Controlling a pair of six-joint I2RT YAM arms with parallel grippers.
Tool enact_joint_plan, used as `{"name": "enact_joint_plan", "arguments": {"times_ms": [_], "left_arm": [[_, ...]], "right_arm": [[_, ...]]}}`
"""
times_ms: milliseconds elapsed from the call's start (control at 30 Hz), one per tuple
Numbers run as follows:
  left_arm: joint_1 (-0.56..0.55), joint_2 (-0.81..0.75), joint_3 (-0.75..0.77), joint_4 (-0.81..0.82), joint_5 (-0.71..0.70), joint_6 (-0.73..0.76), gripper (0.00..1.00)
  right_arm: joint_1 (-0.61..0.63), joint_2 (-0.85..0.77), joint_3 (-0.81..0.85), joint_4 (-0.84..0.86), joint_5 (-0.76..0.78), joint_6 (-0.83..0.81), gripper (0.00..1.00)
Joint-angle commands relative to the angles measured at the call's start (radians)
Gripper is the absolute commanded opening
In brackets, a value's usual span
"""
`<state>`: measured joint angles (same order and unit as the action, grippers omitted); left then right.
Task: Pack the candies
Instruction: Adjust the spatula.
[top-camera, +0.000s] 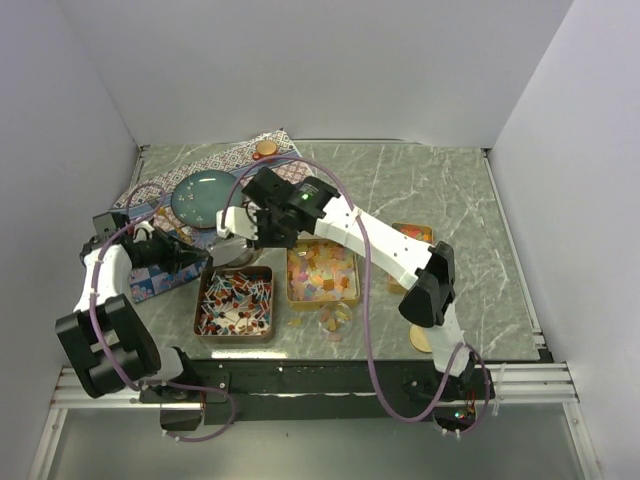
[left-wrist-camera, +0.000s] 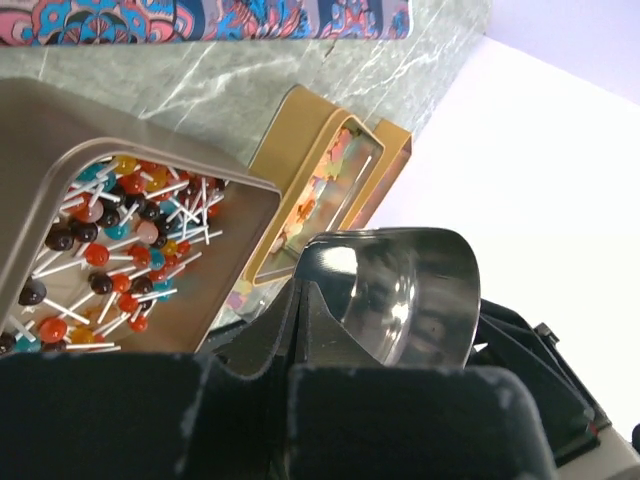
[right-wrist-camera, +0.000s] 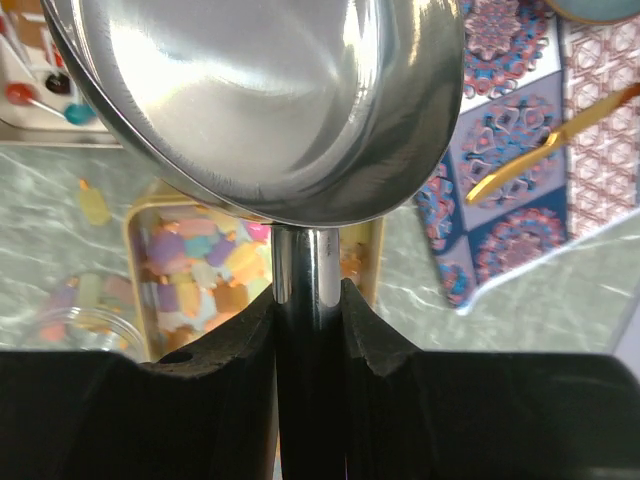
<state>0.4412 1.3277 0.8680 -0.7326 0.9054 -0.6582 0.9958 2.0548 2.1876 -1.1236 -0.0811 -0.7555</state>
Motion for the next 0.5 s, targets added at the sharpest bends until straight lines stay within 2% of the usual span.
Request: {"name": "enact_joint_plan", "arguments": {"times_ms": [0, 67, 100, 133, 167, 200, 233, 267, 333, 400, 467], "left_arm": [[0.048, -0.054, 0.046, -0.042, -0.048, 0.029, 0.01], [0.079, -0.058, 0.181, -0.134, -0.092, 0.093, 0.06], [0.102, -0.042, 0.221, -0.166, -0.109, 0.113, 0.22], [0.109, -0.030, 0.276, -0.232, -0.126, 0.174, 0.31], [0.111, -0.012, 0.298, -0.272, -0.123, 0.219, 0.45], [0.110, 0.040, 0.314, -0.316, -0.120, 0.277, 0.52], [0.111, 0.072, 0.337, -0.356, -0.128, 0.396, 0.55], [0.111, 0.108, 0.350, -0.422, -0.146, 0.449, 0.59], [0.102, 0.218, 0.397, -0.474, -0.167, 0.599, 0.59], [0.111, 0.292, 0.396, -0.464, -0.174, 0.607, 0.56], [0.062, 0.323, 0.420, -0.467, -0.196, 0.599, 0.56]], "right_arm": [[-0.006, -0.052, 0.048, 0.179, -0.051, 0.091, 0.00], [-0.028, -0.065, 0.006, 0.166, -0.002, 0.058, 0.00], [-0.040, -0.102, -0.052, 0.177, -0.003, 0.053, 0.00], [-0.051, -0.120, -0.081, 0.197, -0.002, 0.041, 0.00], [-0.063, -0.139, -0.109, 0.206, 0.007, 0.033, 0.00], [-0.069, -0.171, -0.156, 0.212, 0.018, 0.025, 0.00], [-0.074, -0.183, -0.169, 0.211, 0.027, 0.016, 0.00], [-0.078, -0.192, -0.176, 0.208, 0.046, 0.019, 0.00], [-0.097, -0.225, -0.202, 0.202, 0.052, 0.033, 0.00], [-0.114, -0.274, -0.250, 0.202, 0.079, 0.041, 0.00], [-0.121, -0.317, -0.297, 0.219, 0.113, 0.038, 0.00]]}}
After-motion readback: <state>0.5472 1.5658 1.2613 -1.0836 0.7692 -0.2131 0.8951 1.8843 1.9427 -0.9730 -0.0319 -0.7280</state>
